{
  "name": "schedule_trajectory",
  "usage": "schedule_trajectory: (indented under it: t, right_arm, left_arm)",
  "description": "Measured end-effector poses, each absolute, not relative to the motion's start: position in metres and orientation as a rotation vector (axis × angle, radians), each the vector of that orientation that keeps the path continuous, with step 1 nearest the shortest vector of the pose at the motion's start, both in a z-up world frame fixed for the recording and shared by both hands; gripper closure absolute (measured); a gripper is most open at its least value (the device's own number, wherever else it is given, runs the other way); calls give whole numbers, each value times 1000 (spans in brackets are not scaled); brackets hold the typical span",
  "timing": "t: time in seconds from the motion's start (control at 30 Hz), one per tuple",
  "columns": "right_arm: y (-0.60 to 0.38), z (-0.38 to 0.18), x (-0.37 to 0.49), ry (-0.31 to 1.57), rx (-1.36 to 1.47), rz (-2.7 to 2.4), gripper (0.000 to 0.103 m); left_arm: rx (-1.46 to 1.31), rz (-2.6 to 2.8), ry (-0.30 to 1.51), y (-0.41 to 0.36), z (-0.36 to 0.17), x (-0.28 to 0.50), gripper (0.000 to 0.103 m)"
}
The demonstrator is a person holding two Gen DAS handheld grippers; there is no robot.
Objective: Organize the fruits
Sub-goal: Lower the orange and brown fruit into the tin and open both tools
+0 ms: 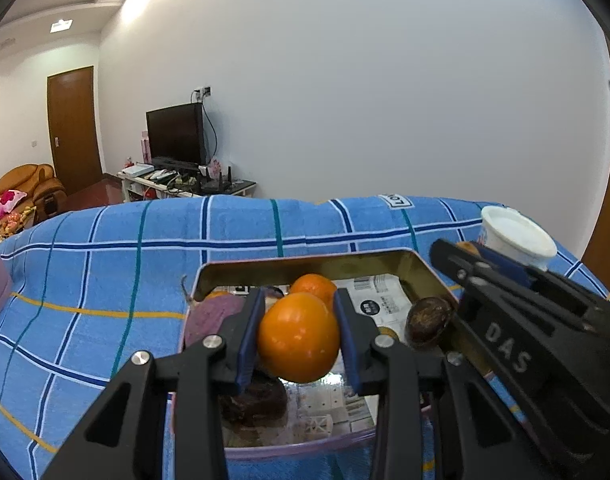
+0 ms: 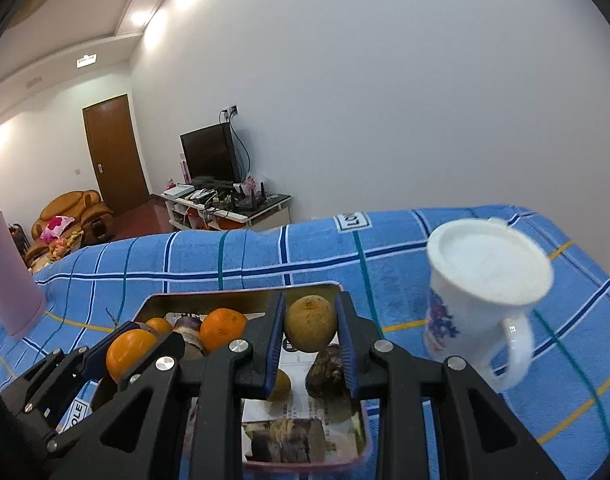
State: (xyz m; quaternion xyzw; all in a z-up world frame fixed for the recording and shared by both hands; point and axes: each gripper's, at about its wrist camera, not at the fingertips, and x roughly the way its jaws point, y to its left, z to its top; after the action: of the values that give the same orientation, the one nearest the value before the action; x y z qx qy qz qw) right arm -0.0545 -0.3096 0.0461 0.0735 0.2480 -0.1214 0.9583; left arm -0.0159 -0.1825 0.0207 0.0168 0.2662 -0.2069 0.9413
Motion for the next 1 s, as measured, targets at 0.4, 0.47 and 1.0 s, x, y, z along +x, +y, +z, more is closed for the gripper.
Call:
schedule_trajectory:
  t: [0.4,0.47,1.0]
  right_arm:
    - [-313,36,-36,562,154,-175,75]
    - [-314,35,-34,570,163,-164,75]
    - [-314,15,-21,633,239,-53,75]
  left_arm:
    - [59,-434,565,-191,19,-11,66]
    - [58,-431,573,-191,19,-9,66]
    - [125,-405,608,-204,15,-7,66]
